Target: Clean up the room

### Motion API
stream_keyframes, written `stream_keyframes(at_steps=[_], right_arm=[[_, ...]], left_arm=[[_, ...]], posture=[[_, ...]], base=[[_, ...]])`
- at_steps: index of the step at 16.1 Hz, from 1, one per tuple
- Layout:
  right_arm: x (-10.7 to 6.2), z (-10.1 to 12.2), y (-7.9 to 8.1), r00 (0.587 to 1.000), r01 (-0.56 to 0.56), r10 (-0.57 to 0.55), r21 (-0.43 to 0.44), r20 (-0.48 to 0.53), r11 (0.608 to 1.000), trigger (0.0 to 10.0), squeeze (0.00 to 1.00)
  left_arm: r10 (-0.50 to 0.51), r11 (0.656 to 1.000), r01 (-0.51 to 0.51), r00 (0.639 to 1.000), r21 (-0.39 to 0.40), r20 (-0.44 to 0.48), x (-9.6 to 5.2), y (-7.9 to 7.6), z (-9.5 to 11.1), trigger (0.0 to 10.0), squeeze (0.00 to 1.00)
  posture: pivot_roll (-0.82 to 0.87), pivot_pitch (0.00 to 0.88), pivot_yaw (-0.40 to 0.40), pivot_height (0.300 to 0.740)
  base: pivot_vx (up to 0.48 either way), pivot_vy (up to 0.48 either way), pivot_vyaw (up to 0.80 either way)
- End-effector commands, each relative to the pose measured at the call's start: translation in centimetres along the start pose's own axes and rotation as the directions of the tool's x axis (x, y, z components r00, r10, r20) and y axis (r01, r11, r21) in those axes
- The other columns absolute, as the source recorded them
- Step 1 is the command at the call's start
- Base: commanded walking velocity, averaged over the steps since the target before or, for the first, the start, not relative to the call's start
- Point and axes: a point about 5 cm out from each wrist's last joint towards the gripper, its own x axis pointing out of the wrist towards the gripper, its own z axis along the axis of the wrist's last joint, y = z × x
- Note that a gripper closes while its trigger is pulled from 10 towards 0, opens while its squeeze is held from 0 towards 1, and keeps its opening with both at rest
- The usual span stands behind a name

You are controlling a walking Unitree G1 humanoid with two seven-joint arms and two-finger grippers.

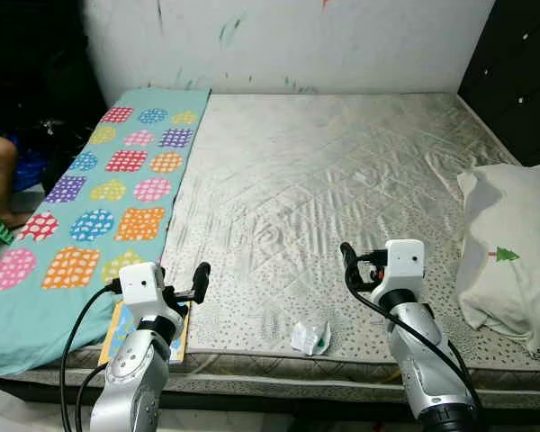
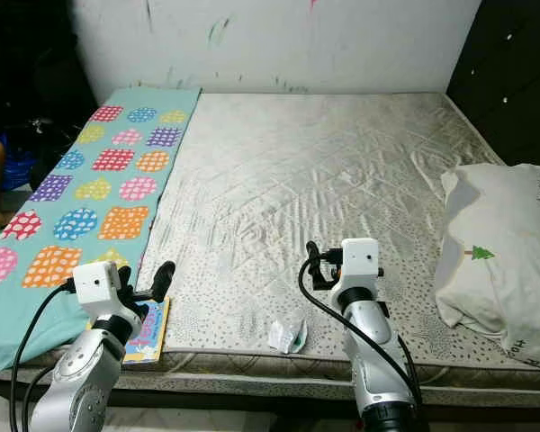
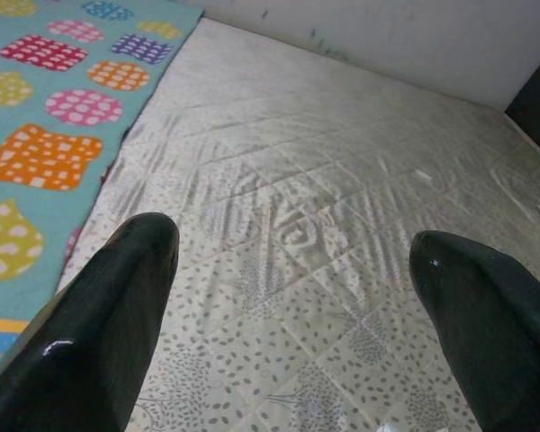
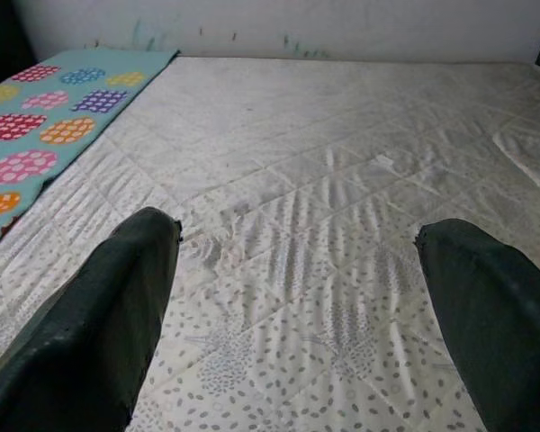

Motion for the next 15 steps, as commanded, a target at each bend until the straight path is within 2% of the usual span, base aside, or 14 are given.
stream_keyframes(at_steps=[1, 4, 6, 7, 9, 10, 13, 15], right_arm=[[0.0, 0.5, -0.1, 1.000, -0.004, 0.004, 0.009, 0.015, 1.000, 10.0, 0.00], [-0.3, 0.5, -0.3, 1.000, -0.006, 0.006, -0.003, 0.014, 1.000, 10.0, 0.00], [-1.2, 0.6, -1.1, 1.000, -0.008, 0.008, -0.014, 0.012, 1.000, 10.0, 0.00], [-2.0, 0.7, -1.7, 1.000, -0.024, 0.024, -0.050, 0.008, 0.998, 10.0, 0.00], [-2.7, 0.6, -2.0, 0.998, -0.056, 0.057, -0.117, 0.005, 0.992, 10.0, 0.00], [-2.7, 0.3, -2.1, 0.999, -0.045, 0.044, -0.084, -0.017, 0.995, 10.0, 0.00], [-2.3, 0.8, -1.6, 0.999, -0.049, 0.049, -0.075, -0.008, 0.996, 10.0, 0.00], [-2.3, 1.1, -1.3, 0.998, -0.058, 0.058, -0.077, 0.001, 0.995, 10.0, 0.00]], left_arm=[[0.017, 1.000, -0.017, 1.000, -0.005, 0.012, -0.2, 0.3, 0.3, 10.0, 0.00], [0.031, 0.999, -0.032, 0.999, 0.010, 0.030, -0.5, 0.4, 0.8, 10.0, 0.00], [0.058, 0.997, -0.060, 0.997, 0.043, 0.059, -1.7, 1.1, 1.4, 10.0, 0.00], [0.094, 0.994, -0.097, 0.994, 0.056, 0.060, -2.8, 2.1, 1.4, 10.0, 0.00], [0.133, 0.990, -0.134, 0.991, 0.040, 0.031, -3.8, 3.0, 0.7, 10.0, 0.00], [0.134, 0.990, -0.135, 0.991, 0.030, 0.030, -3.5, 2.7, 0.7, 10.0, 0.00], [0.112, 0.993, -0.113, 0.993, 0.032, 0.035, -3.0, 2.0, 1.0, 10.0, 0.00], [0.111, 0.994, -0.112, 0.993, 0.019, 0.031, -3.1, 1.9, 1.0, 10.0, 0.00]], posture=[[-0.12, 0.014, 0.019, 0.740], [-0.13, 0.024, 0.014, 0.740], [-0.12, 0.030, 0.011, 0.740], [-0.12, 0.036, 0.007, 0.740], [-0.12, 0.038, 0.005, 0.740], [-0.12, 0.041, 0.001, 0.740], [-0.12, 0.041, 0.002, 0.740], [-0.12, 0.045, 0.002, 0.740]], base=[[0.000, 0.000, 0.00], [0.000, 0.000, 0.00], [0.000, 0.000, 0.00], [0.000, 0.000, 0.00], [0.000, 0.000, 0.00], [0.000, 0.000, -0.80], [0.000, 0.000, -0.80], [0.000, 0.000, -0.21]])
